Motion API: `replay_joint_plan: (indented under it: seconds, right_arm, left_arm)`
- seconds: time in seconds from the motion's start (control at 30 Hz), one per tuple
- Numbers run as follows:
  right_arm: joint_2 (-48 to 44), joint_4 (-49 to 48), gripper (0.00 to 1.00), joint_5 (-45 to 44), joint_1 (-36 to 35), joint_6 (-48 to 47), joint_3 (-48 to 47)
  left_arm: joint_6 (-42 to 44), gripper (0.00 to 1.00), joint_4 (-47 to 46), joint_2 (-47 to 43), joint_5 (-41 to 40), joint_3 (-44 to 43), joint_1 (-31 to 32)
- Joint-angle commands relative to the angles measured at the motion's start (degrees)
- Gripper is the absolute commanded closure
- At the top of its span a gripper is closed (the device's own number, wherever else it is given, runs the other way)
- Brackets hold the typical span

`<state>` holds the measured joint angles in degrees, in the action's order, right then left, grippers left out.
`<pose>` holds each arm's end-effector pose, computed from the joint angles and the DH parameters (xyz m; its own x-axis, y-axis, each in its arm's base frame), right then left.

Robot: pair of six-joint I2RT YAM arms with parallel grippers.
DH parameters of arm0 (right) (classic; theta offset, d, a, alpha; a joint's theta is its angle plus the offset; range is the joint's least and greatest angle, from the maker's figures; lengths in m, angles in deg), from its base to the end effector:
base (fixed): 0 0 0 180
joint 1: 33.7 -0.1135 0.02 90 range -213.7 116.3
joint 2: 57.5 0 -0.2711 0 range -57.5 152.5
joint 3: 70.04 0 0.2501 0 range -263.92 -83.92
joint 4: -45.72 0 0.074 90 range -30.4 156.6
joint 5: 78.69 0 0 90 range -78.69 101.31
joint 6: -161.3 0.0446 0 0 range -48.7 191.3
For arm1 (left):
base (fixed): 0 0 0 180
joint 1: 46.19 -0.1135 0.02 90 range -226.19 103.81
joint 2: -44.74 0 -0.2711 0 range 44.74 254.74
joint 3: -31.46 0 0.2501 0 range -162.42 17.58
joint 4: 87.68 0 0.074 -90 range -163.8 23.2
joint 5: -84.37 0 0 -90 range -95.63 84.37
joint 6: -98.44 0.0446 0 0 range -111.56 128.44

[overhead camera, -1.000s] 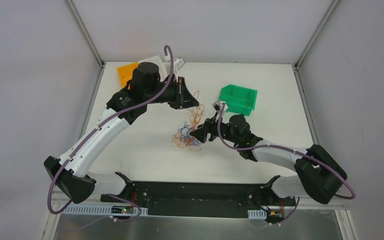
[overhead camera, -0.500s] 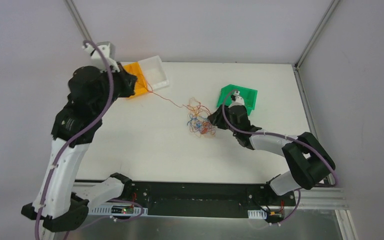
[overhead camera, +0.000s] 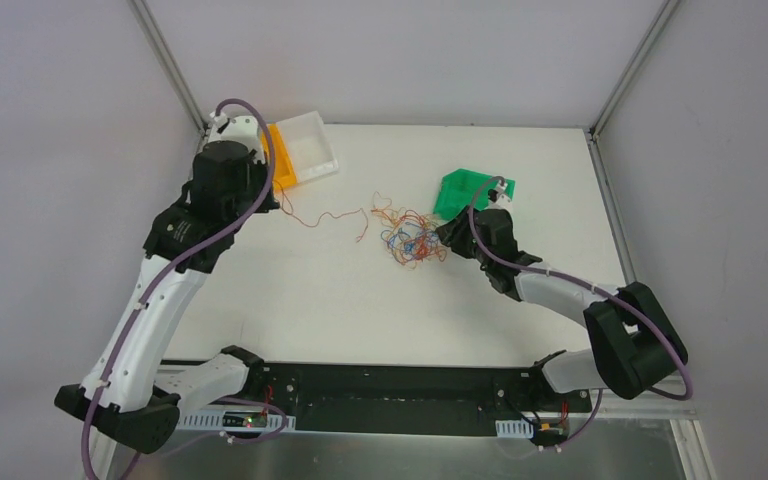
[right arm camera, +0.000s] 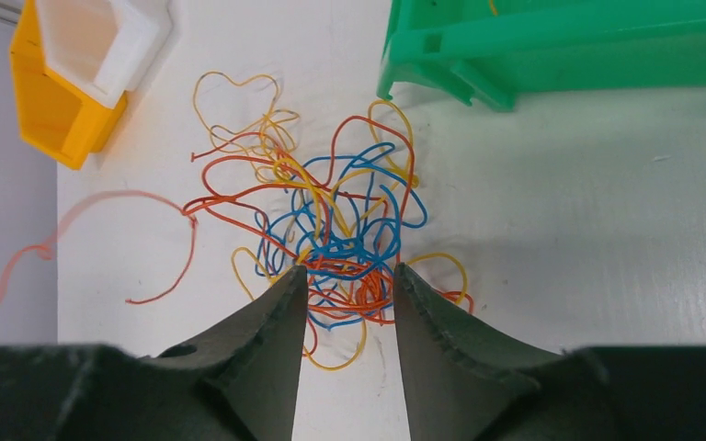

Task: Untangle the cables
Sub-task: Untie the cable.

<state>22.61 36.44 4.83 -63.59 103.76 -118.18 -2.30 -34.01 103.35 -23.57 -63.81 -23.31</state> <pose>0.2581 0.1425 0.2025 -0.4995 0.3280 -0.8018 -0.1621 0.8738 0.4584 0.1811 -0.0615 0.4602 -0.2832 -0.0729 -0.9563 0.0466 0.9949 -0.0897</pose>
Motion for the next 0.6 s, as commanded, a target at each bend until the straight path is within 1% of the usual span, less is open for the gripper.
replay_joint_plan:
  seconds: [0.0,0.07,0.17,0.23,0.3,0.4,0.47,0.57]
  right_arm:
    - [-4.1,-0.9,0.55,1.5,-0.6,-1.6,0.0]
    - [-4.8,-0.9,0.53,0.7,-1.0,-2.6,0.2]
    - [-5.1,-0.9,0.48,0.7,-1.3,-3.1,0.2]
    - [-4.9,-0.9,0.44,1.1,-1.5,-3.4,0.1]
    - [-4.4,-0.9,0.39,1.2,-1.8,-3.7,-0.2]
    - [-3.8,-0.9,0.35,1.3,-2.0,-4.1,-0.4]
    - [-3.5,-0.9,0.34,1.2,-2.0,-4.2,-0.5]
    - [-3.2,-0.8,0.34,0.8,-2.0,-4.7,-0.9]
  left_arm:
    - [-2.2,1.0,-1.7,1.5,7.6,3.0,0.2]
    - [-3.1,1.0,-2.0,4.6,10.7,4.0,0.2]
    - [-4.9,1.0,-1.9,9.4,11.6,4.9,0.2]
    - [-5.5,1.0,-2.0,12.9,11.4,5.2,0.7]
    - [-5.1,0.99,-1.9,16.6,9.2,5.1,1.9]
    - [-4.2,0.87,-1.8,21.1,4.1,5.3,4.1]
    - [-4.1,0.8,-1.6,23.5,2.4,6.0,5.2]
    - [-4.8,0.75,-1.3,26.0,5.3,7.4,6.2]
